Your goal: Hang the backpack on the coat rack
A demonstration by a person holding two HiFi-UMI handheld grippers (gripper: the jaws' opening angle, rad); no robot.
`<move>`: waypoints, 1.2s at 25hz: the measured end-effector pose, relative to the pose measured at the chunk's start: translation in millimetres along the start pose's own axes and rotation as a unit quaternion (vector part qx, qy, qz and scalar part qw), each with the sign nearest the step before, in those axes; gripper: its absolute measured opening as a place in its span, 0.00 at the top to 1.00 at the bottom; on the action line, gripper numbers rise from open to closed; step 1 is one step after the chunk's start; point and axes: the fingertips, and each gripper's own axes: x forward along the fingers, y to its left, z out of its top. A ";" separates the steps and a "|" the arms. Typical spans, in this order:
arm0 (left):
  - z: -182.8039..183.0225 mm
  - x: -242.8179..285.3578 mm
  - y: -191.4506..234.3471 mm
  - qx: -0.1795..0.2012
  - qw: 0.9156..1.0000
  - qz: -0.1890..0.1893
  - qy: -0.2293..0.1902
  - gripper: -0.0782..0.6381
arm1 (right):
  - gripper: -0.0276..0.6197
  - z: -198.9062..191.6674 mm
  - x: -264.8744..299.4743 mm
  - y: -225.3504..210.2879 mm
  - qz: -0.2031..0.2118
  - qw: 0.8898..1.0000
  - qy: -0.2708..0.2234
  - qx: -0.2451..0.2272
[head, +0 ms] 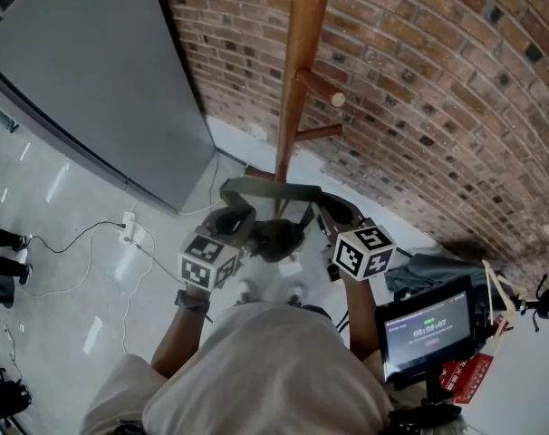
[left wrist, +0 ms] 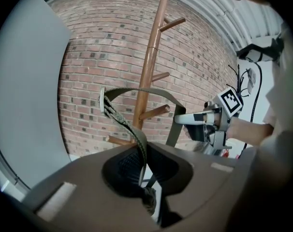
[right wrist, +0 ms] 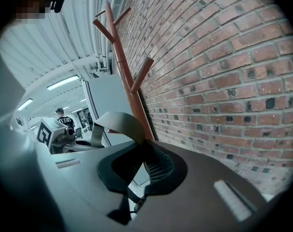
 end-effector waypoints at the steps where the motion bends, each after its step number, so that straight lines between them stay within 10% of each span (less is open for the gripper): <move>1: 0.0 0.9 0.4 0.000 1.000 0.000 0.000 0.87 | 0.94 -0.4 0.6 -0.6 0.000 1.000 0.000 0.000; 30: -24.7 40.9 14.3 -0.005 0.999 -0.009 0.040 0.87 | 0.94 -19.6 15.5 -30.9 -0.020 0.999 0.035 0.014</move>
